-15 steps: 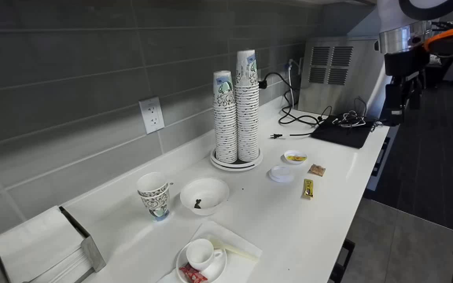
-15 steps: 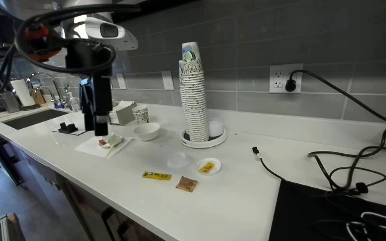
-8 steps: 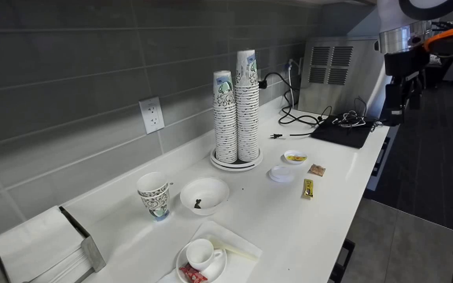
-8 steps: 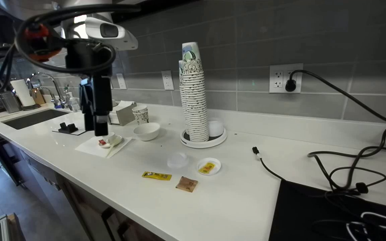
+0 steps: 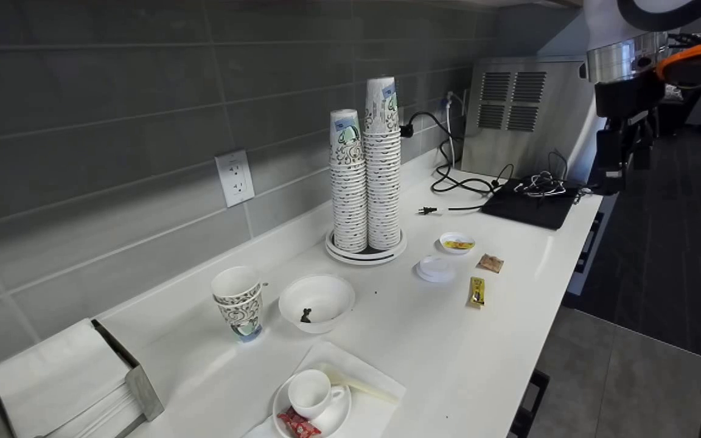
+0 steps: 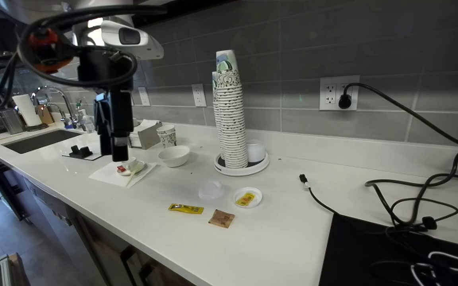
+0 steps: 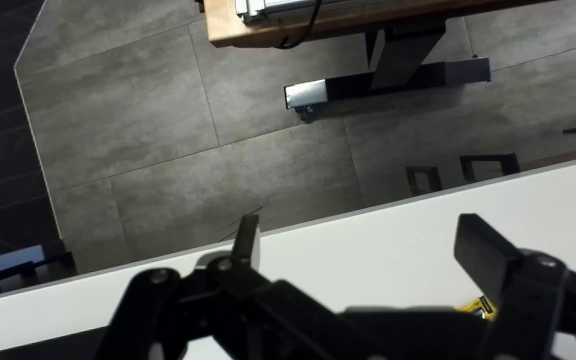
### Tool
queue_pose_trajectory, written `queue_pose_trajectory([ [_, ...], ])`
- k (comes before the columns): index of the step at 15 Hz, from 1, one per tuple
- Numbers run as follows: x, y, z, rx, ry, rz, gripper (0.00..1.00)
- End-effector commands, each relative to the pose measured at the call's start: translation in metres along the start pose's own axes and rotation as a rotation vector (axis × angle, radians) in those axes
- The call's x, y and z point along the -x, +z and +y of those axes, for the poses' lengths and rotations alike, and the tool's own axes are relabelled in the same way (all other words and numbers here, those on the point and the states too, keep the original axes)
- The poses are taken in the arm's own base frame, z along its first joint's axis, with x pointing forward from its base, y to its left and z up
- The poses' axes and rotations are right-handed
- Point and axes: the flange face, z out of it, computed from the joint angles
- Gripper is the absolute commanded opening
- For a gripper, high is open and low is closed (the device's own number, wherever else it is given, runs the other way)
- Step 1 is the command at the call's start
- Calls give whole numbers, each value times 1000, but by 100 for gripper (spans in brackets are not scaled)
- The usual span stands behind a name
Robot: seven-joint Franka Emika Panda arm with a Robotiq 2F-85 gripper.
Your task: Unstack the left cups
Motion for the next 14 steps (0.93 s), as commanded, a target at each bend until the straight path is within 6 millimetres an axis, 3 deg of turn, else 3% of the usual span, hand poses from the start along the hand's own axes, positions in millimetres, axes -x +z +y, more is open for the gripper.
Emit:
queue_pose_trajectory([
  [1,0,-1,0,0,0,-1,100],
  [7,0,-1,0,0,0,-1,100],
  [10,0,-19,-37,1,-61,32,100],
  [14,8,-35,-106,-24,-121,59,100],
])
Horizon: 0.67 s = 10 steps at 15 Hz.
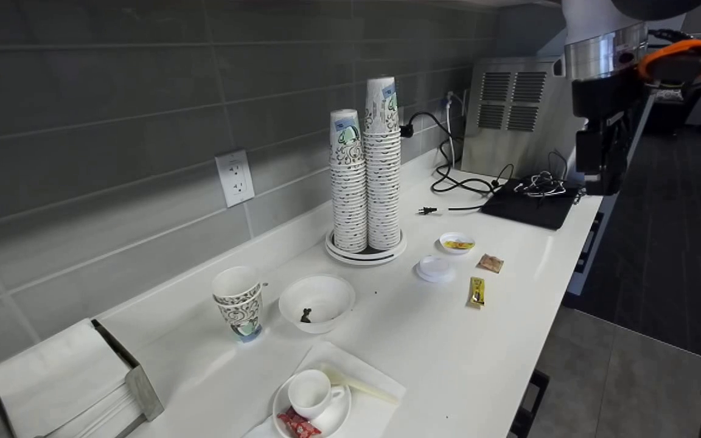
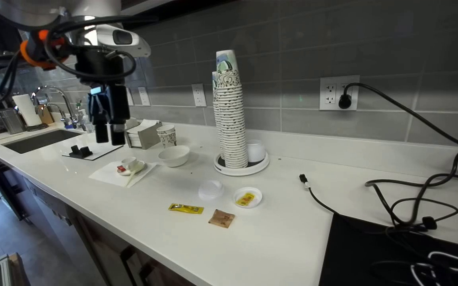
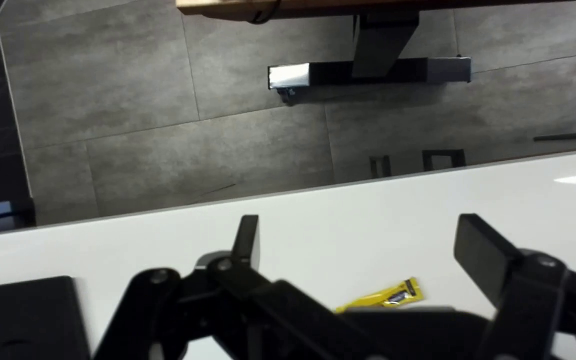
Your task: Unstack the left cups
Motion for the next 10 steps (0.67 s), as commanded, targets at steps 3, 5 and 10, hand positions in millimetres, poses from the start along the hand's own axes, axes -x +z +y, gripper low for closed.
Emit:
queue_pose_trajectory([
  [3,0,-23,-94,-142,47,-7,100],
  [5,-3,-26,-122,-196,147,-27,100],
  [10,-17,-41,-188,-217,294,154,100],
])
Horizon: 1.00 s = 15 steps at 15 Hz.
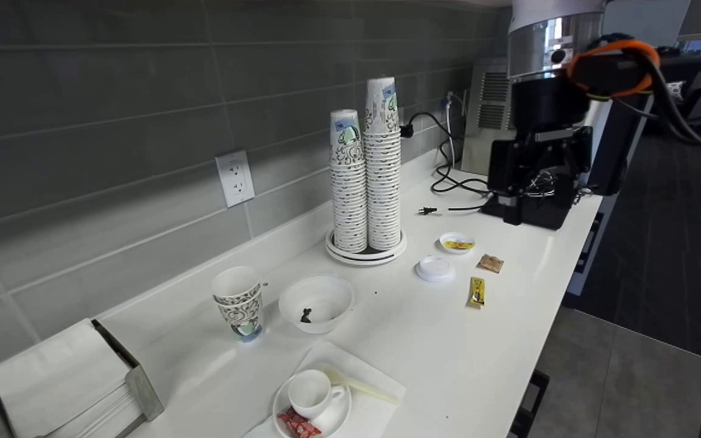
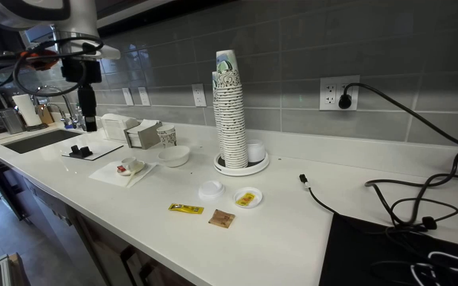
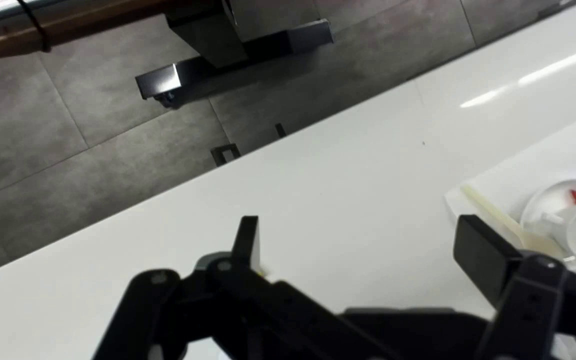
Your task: Unstack the left cups
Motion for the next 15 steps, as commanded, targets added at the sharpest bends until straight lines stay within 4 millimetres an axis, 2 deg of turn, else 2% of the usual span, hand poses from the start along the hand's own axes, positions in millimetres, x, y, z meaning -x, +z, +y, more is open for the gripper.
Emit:
queue_pose_trajectory([
  [1,-8,-1,-48,-30,43,161,100],
  [5,-26,14,-83,-123,83,316,100],
  [10,-73,62,-117,-78,94,398,100],
  [11,-51,47,-99,-93,73,387,100],
  [13,-64,66,-108,-76,82,381,100],
  [15,-71,70,-113,-77,83,373,100],
])
